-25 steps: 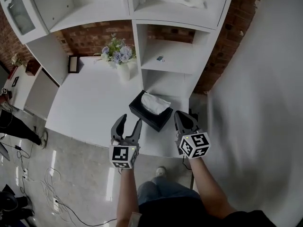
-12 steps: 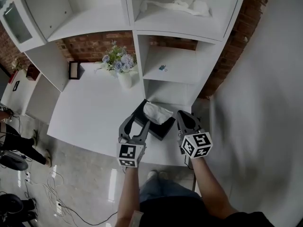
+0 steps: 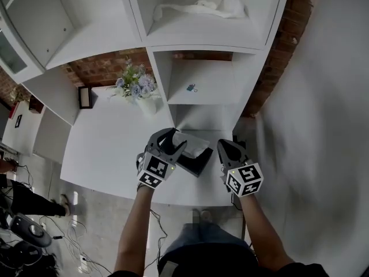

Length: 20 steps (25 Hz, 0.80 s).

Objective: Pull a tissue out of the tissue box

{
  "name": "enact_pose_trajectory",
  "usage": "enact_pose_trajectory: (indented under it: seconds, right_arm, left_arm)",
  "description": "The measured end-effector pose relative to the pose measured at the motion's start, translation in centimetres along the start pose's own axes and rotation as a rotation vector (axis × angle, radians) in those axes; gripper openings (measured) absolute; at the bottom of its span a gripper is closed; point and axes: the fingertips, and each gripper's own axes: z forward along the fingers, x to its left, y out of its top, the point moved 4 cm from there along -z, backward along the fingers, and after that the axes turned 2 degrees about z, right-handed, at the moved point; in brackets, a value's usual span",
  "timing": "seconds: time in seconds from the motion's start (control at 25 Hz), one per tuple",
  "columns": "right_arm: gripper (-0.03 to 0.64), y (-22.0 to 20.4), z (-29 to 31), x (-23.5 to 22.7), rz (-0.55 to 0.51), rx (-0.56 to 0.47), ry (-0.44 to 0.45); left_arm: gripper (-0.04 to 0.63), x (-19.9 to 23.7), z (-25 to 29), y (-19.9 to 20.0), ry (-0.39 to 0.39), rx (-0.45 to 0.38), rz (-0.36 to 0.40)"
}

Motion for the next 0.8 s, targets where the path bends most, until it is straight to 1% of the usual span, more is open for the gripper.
enact_pose_trajectory:
  seconds: [0.12, 0.2, 0.36, 0.64, 0.72, 0.8]
  right_arm:
    - [-0.002, -0.5, 0.0, -0.5, -0.003, 0.018, -0.006]
    - [-0.002, -0.7, 0.0, -0.7, -0.002, 0.027, -0.011]
    - [-0.002, -1.1, 0.0, -1.1, 0.0, 0.044, -0.014]
    - [-0.002, -1.9, 0.4, -1.2, -0.003, 0.078, 0.001]
    - [-0.002, -2.1, 0.5, -1.2, -0.003, 0.084, 0.006]
    - [-0.002, -2.2, 0.5, -1.2, -0.002, 0.089, 0.01]
  left_arm:
    - [0.213, 0.0, 1.7, -0.3, -0.137, 0.084, 0.148]
    - [0.213, -0.2, 2.7, -0.6, -0.22, 0.131, 0.225]
    - [0.213, -1.0, 4.6, -1.5, -0.357, 0.207, 0.34]
    - [0.207, -2.6, 6.9, -4.7, -0.571, 0.362, 0.534]
    - [0.204, -2.8, 7.3, -5.7, -0.617, 0.409, 0.573]
    - [0.199, -2.8, 7.8, -6.5, -0.641, 0.446, 0.596]
